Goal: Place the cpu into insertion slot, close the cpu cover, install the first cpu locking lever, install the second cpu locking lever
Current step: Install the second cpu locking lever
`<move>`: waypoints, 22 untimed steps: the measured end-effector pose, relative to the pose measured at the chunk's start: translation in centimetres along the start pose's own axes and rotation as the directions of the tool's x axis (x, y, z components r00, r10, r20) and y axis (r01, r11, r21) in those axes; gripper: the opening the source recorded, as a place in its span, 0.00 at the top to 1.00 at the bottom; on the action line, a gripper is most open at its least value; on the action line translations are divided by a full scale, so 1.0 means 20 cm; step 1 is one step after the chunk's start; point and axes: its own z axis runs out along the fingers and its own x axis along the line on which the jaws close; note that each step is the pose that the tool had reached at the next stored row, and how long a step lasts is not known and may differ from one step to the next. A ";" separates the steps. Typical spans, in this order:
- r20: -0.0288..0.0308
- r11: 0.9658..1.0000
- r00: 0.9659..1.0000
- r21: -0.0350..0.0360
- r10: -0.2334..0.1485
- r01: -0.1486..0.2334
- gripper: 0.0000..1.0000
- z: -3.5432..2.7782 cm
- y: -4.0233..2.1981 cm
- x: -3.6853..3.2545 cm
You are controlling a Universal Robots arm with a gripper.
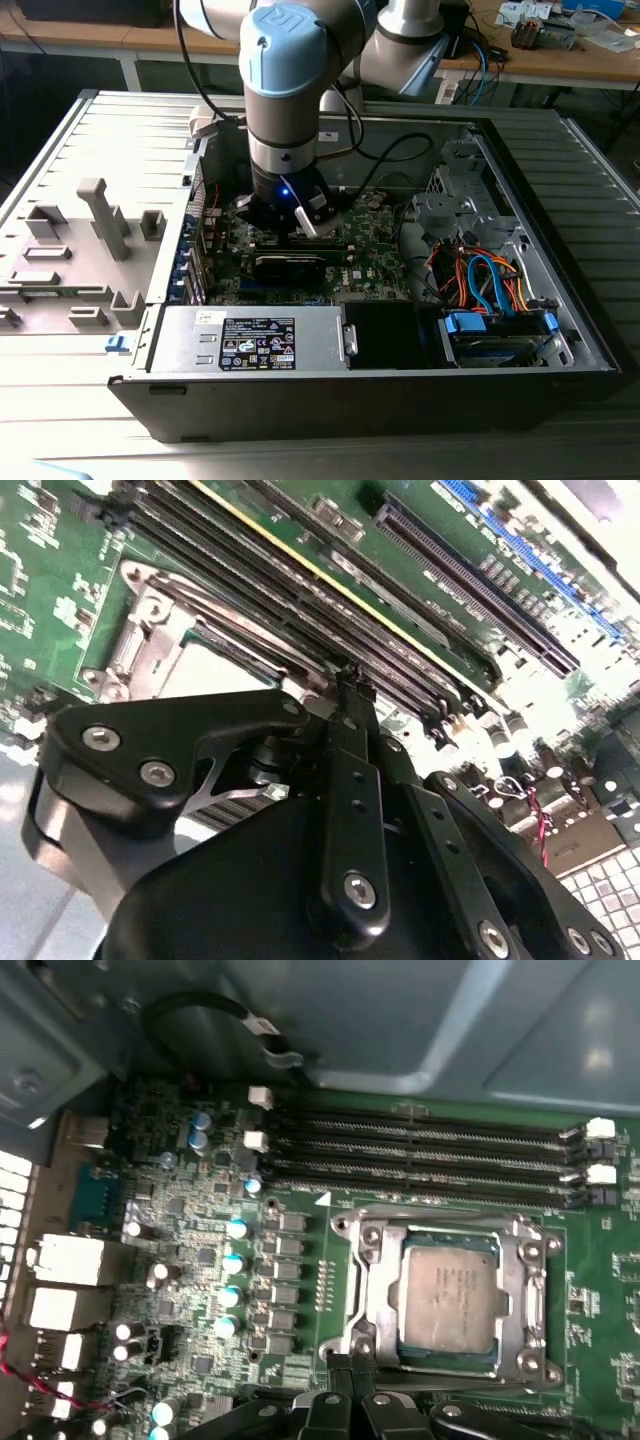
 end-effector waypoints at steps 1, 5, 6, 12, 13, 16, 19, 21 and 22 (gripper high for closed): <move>0.000 1.000 1.000 0.000 0.000 0.000 0.89 0.000 0.000 0.010; 0.001 1.000 1.000 -0.008 -0.001 0.001 0.89 -0.002 -0.009 0.040; 0.002 1.000 1.000 -0.013 -0.001 0.001 0.89 -0.003 -0.014 0.042; 0.008 0.997 1.000 -0.076 -0.001 0.002 0.89 -0.006 -0.040 0.044; 0.009 0.997 1.000 -0.082 -0.001 0.002 0.89 -0.007 -0.043 0.045; 0.010 0.996 1.000 -0.092 -0.001 0.002 0.89 -0.007 -0.056 0.046; 0.010 0.995 1.000 -0.098 -0.001 0.002 0.89 -0.002 -0.062 0.045; 0.010 0.995 1.000 -0.099 -0.001 0.002 0.89 -0.002 -0.062 0.045; 0.010 0.995 1.000 -0.100 -0.001 0.002 0.89 -0.002 -0.062 0.045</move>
